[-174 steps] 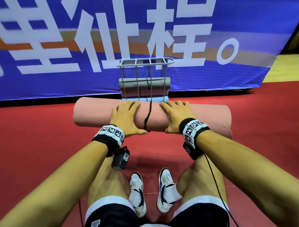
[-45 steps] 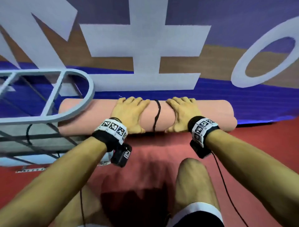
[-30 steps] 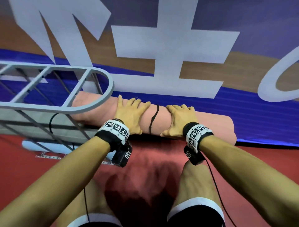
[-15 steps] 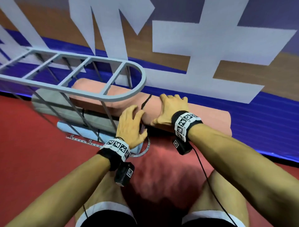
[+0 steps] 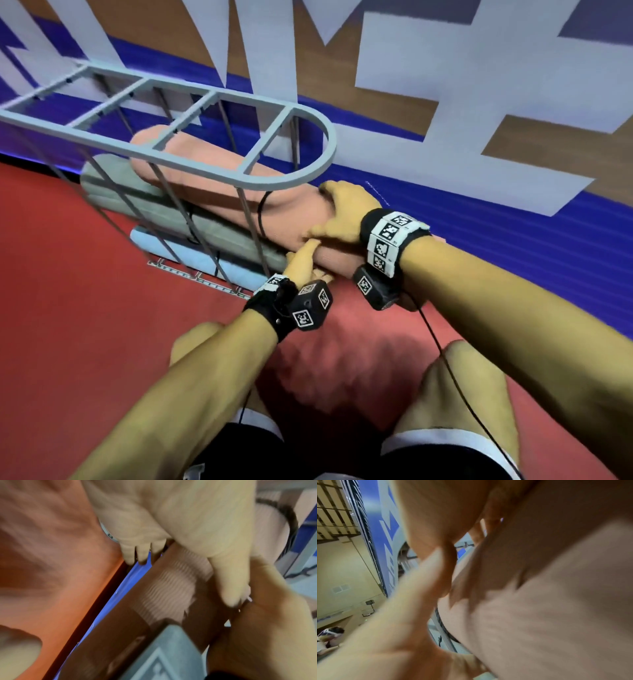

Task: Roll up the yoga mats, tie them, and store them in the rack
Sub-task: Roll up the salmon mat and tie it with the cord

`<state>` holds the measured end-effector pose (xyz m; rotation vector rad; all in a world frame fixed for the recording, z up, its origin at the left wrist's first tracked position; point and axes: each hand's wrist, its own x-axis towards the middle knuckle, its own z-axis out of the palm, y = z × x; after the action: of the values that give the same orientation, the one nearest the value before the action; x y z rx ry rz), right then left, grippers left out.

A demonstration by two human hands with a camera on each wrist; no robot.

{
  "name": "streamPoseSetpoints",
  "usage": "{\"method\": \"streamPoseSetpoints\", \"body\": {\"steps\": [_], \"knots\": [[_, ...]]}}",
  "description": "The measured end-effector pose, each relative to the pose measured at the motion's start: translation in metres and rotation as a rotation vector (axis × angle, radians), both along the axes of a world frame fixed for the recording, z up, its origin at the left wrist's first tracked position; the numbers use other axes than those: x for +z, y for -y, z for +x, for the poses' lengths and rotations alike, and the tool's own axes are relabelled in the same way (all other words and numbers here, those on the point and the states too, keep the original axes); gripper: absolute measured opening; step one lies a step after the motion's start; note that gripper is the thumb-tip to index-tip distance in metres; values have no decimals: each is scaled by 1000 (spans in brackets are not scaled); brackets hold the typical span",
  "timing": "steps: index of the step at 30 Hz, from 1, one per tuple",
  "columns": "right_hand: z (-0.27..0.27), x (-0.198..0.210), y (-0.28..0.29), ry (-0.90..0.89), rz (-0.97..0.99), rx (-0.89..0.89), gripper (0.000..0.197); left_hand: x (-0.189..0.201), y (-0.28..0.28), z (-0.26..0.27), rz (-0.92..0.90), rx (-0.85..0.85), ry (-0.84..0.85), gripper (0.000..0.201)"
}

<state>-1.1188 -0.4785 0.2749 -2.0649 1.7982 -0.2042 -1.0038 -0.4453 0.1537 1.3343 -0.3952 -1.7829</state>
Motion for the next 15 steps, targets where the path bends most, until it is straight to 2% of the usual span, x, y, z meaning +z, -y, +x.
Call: {"method": "streamPoseSetpoints", "body": {"steps": [3, 5, 8, 11, 15], "knots": [[-39, 3, -16, -82, 47, -97, 127, -6, 9, -10, -58, 35, 49, 94], [-66, 4, -29, -128, 144, -160, 135, -9, 11, -15, -23, 73, -4, 103], [-96, 2, -48, -127, 309, -192, 145, -7, 12, -21, -15, 127, 1, 95], [-101, 0, -54, -75, 329, -246, 138, 2, 16, -20, 20, 189, 33, 94], [-85, 1, -45, 43, 137, -327, 122, -4, 26, -9, 26, 248, -40, 104]]}}
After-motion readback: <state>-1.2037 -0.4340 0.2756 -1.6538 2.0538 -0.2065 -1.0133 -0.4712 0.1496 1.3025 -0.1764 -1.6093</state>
